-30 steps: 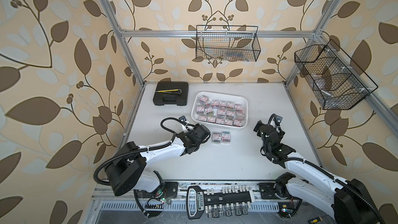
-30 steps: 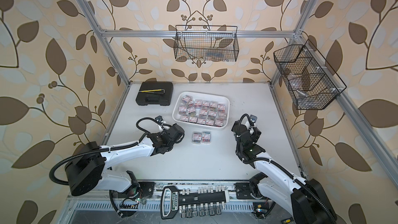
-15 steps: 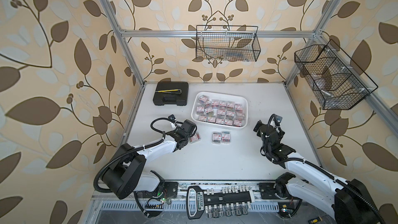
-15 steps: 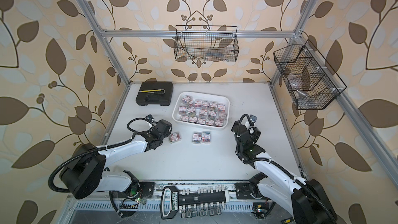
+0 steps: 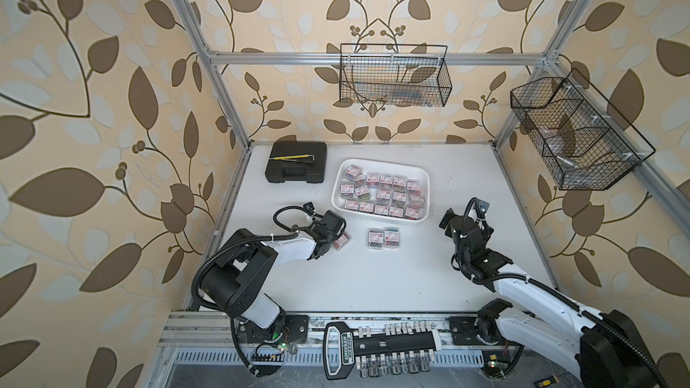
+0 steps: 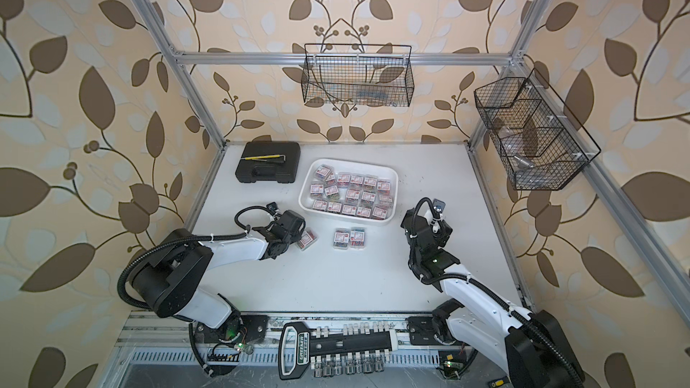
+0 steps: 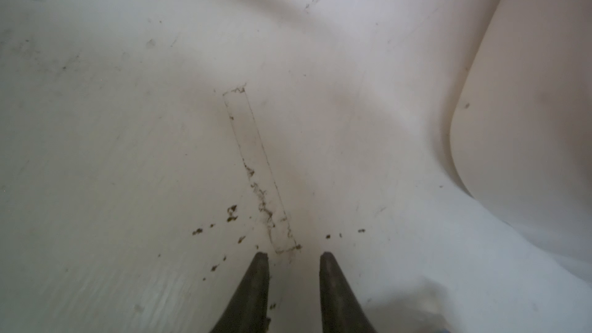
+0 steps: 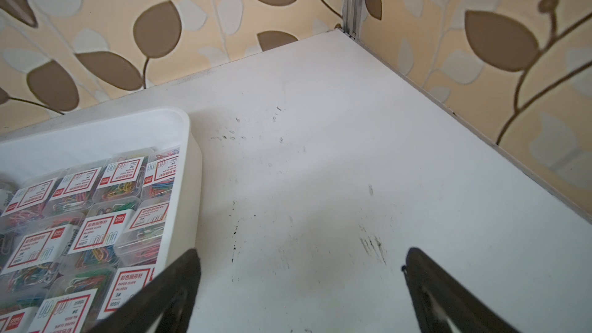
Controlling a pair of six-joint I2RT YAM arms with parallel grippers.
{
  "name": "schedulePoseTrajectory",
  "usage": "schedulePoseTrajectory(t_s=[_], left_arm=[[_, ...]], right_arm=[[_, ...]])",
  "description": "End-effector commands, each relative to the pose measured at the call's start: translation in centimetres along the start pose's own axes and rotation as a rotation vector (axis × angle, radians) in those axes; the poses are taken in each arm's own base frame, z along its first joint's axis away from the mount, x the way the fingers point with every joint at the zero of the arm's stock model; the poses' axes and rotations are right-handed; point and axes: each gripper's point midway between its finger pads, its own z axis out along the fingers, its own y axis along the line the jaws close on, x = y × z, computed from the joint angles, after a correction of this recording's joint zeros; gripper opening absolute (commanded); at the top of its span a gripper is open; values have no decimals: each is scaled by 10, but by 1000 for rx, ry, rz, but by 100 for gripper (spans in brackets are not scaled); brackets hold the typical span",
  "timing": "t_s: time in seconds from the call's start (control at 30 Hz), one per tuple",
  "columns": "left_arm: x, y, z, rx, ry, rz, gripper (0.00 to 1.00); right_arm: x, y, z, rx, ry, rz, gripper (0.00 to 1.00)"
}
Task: Take the paper clips out of the storage box
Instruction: Move the boxed paper clips to the center of the board.
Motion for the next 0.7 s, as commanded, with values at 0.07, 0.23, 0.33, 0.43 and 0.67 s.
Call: schedulePoseTrajectory(t_s=[0.07, 0.23, 0.33, 0.43, 0.67], left_arm=[[10, -25, -14, 82, 2, 4, 29], [22, -43, -23, 106, -19, 23, 29], [27, -46, -22, 102, -14, 7, 30], [29, -46, -19, 106, -14, -6, 31], [25, -56, -17, 123, -26, -17, 35]], right_arm=[[-9, 1, -2, 9, -30, 6, 100], [-9, 2, -2, 10, -30, 1, 100], [-9, 2, -2, 10, -31, 2, 100], [-10, 2, -2, 10, -31, 0, 100], [-9, 2, -2, 11, -32, -2, 100]])
